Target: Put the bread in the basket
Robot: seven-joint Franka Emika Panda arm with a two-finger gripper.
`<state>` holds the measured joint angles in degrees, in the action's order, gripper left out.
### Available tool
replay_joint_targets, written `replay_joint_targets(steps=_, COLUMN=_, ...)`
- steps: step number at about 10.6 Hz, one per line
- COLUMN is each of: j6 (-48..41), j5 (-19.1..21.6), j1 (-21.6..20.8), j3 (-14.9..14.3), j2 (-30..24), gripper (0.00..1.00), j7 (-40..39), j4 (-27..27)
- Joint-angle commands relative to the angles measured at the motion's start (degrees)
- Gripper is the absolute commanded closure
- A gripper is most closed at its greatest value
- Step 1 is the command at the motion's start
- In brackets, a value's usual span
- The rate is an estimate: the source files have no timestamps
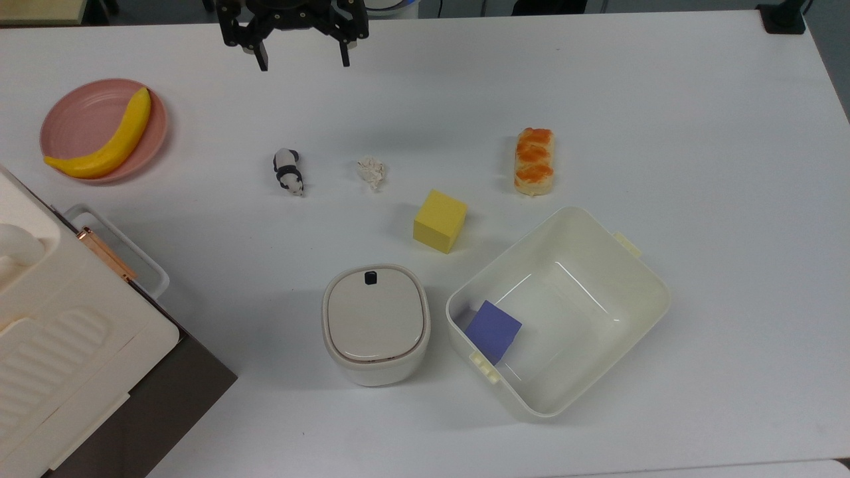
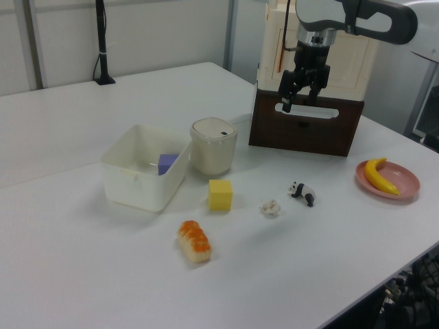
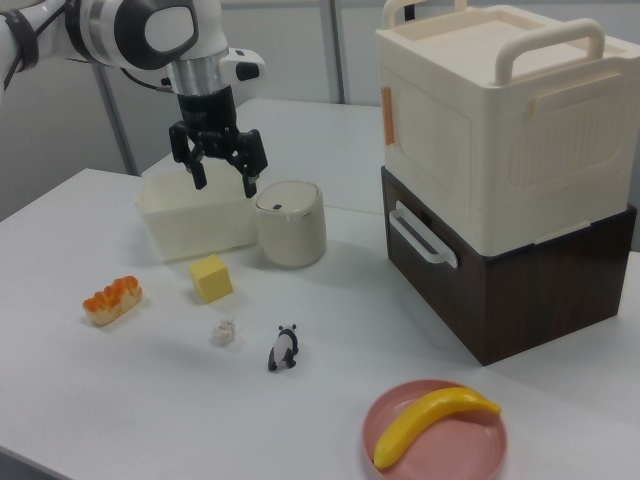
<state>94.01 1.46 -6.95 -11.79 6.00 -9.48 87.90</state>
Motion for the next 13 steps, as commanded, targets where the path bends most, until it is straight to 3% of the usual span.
replay_joint_targets(steps=1, j6=2.2, j5=0.8, j1=-2.2, j3=-0.2, j2=-0.7, gripper=0.0, j7=1.5, j4=2.4)
replay_joint_targets(steps=8, j6=2.8, j5=0.2, j1=-4.0, j3=-0.2, j2=1.3, gripper=0.0, j7=1.4, j4=3.1)
replay_joint_targets(steps=11, j6=1.9, j5=0.2, j1=-9.1, j3=-0.2, j2=1.7, gripper=0.0, j7=1.7, j4=3.7)
replay_joint_targets(steps=13, j6=2.8, j5=0.3, j1=-15.4, j3=-0.2, j2=2.5, gripper=0.0, j7=5.7, j4=6.3)
